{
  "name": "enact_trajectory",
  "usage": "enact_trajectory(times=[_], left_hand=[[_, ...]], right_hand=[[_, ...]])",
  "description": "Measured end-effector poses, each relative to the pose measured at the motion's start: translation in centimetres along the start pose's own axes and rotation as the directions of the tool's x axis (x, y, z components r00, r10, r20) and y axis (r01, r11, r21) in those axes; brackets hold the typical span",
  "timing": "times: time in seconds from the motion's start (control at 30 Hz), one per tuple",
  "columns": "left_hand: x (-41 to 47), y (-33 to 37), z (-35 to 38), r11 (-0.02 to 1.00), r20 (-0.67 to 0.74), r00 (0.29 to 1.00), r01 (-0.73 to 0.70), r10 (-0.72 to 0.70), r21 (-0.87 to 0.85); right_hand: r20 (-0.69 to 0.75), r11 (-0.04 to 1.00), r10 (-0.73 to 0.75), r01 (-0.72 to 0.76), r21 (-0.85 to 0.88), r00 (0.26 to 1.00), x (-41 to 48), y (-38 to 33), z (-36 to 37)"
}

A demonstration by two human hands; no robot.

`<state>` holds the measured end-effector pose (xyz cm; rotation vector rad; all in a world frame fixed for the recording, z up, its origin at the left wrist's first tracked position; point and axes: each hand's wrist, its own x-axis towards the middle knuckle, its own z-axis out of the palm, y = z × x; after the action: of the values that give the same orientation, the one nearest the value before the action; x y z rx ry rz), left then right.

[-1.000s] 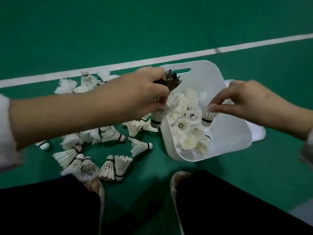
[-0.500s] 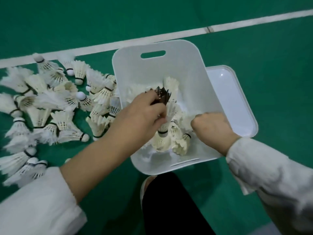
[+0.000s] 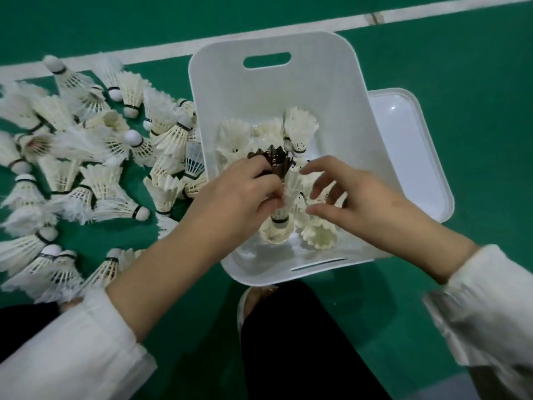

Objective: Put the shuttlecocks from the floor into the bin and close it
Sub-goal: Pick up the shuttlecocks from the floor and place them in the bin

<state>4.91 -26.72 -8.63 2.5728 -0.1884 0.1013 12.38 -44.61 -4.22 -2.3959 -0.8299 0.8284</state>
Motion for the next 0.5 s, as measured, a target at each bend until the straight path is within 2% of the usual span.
enact_trajectory(times=[0.07,0.17,0.23,0.3,0.4,0.5], left_hand=[[0.0,0.4,-0.1,1.000,0.015,1.000,-0.008,0.008,0.000],[-0.1,0.6,-0.5,0.999,0.072,0.997,-0.024,0.026,-0.025],[0.0,0.8,-1.3,0.994,0.058,0.997,0.065,-0.060,-0.088],[0.2,0.7,-2.6,0.963,0.008,0.977,0.213,-0.214,-0.163],[0.7,0.7,-4.0,0.917,-0.072,0.939,0.309,-0.336,-0.252],[1.0,0.3,-4.5,0.901,-0.088,0.923,0.340,-0.375,-0.269]], right_hand=[[0.052,0.996,-0.040,0.044,-0.075,0.998,0.5,-0.4,0.7],[0.015,0.976,-0.107,0.108,-0.187,0.994,1.6,-0.6,1.4],[-0.007,0.975,-0.078,0.075,-0.209,0.997,1.8,-0.6,0.8],[0.001,0.987,-0.023,0.023,-0.159,1.000,1.7,-0.5,0.0],[0.150,1.000,-0.021,0.021,0.006,0.988,1.4,-1.2,0.2],[0.309,0.991,-0.093,0.117,-0.060,0.947,1.9,-1.9,2.8]])
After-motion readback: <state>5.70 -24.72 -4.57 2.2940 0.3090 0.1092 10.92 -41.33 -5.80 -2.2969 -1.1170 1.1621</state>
